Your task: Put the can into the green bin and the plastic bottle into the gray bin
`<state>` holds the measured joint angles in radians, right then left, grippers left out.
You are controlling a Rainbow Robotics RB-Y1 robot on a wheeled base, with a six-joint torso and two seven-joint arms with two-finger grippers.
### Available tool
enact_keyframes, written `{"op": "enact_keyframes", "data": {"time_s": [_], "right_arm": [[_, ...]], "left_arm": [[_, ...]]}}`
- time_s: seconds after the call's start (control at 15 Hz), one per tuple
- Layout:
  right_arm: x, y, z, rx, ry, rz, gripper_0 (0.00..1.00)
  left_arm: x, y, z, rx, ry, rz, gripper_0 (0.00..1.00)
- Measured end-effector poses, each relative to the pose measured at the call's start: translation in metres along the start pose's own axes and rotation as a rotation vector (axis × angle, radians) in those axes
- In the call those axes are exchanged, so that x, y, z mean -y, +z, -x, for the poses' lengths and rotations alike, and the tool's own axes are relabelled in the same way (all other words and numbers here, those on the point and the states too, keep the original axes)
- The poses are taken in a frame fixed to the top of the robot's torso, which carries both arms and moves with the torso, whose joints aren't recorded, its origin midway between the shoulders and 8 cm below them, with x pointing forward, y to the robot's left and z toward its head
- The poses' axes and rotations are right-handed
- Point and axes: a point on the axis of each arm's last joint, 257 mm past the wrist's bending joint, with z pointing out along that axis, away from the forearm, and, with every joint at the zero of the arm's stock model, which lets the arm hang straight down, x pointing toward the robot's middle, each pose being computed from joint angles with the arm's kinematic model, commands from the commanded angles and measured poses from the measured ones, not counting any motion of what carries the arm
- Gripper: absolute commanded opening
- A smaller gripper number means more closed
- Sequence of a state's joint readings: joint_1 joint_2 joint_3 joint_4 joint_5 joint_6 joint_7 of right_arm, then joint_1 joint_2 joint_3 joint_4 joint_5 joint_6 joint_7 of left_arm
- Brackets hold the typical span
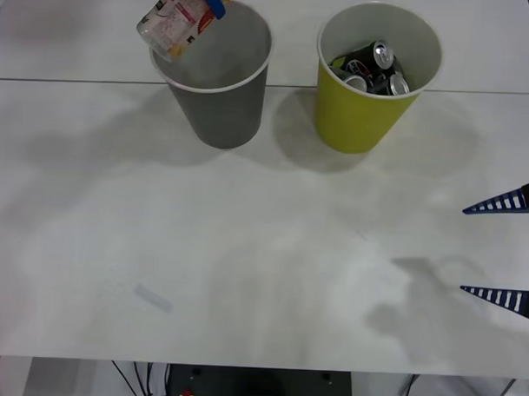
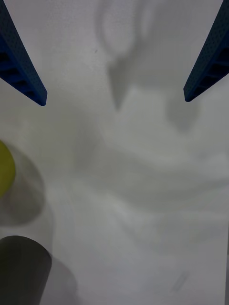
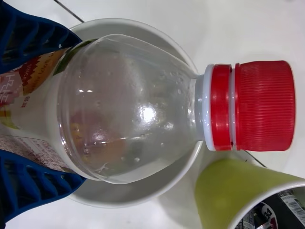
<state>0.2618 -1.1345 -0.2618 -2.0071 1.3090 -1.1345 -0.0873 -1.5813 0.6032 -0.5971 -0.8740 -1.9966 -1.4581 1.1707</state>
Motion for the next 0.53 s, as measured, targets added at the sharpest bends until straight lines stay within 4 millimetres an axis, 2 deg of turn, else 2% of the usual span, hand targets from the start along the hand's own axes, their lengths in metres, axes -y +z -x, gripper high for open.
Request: {"op": "enact_keyframes", "data": {"time_s": [0.27,0.33,0.4,0.47,0.53], "right_arm": [[0.0,0.0,0.0,0.0,0.0,0.0,1.0],[0.0,0.0,0.0,0.0,0.0,0.0,1.0],[0.0,0.0,0.0,0.0,0.0,0.0,1.0],[0.0,0.0,0.0,0.0,0.0,0.0,1.0],[0.0,0.0,0.0,0.0,0.0,0.0,1.0]], "left_arm": [[0.013,0.011,0.024,0.032,0.005,-0.002,0.03],[0.016,0.013,0.026,0.034,0.01,-0.003,0.11],[0.018,0.014,0.027,0.034,0.012,-0.004,0.3],[0.019,0.014,0.028,0.035,0.012,-0.006,0.81],[0.019,0.014,0.029,0.039,0.012,-0.009,1.0]]}}
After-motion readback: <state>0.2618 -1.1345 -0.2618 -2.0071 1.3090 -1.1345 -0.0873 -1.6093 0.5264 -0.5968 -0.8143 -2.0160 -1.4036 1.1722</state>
